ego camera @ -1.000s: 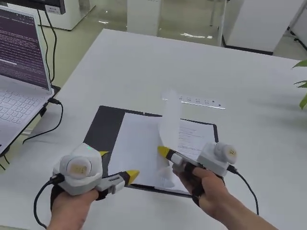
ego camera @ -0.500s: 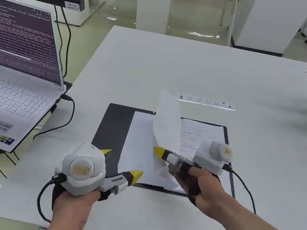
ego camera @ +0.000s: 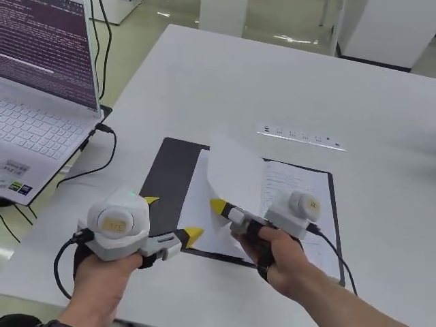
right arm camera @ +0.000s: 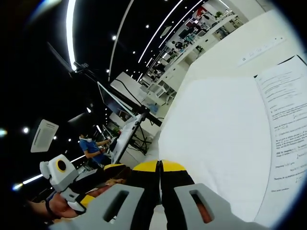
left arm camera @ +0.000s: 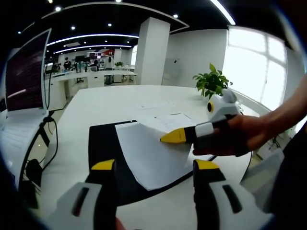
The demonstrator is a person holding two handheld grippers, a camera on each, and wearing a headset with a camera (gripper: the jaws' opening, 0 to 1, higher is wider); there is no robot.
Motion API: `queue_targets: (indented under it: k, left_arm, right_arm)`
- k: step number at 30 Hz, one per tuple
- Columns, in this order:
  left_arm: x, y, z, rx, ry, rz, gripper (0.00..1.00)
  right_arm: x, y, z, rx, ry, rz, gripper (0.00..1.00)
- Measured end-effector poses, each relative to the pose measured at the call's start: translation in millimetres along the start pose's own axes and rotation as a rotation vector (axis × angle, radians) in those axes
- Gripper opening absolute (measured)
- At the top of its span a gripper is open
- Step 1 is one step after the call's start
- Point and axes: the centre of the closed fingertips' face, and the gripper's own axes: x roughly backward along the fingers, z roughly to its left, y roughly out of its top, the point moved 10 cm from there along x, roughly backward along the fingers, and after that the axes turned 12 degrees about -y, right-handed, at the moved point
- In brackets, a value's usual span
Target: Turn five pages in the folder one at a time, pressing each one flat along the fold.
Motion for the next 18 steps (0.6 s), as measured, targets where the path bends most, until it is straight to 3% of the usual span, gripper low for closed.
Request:
queue_targets:
  k: [18]
  left_arm:
    - [6.0, -4.8, 15.2, 0.006, 0.005, 0.001, 0.64]
  right_arm:
    - [-33.8, -17.3, -6.1, -0.025, -0.062, 0.070, 0.00]
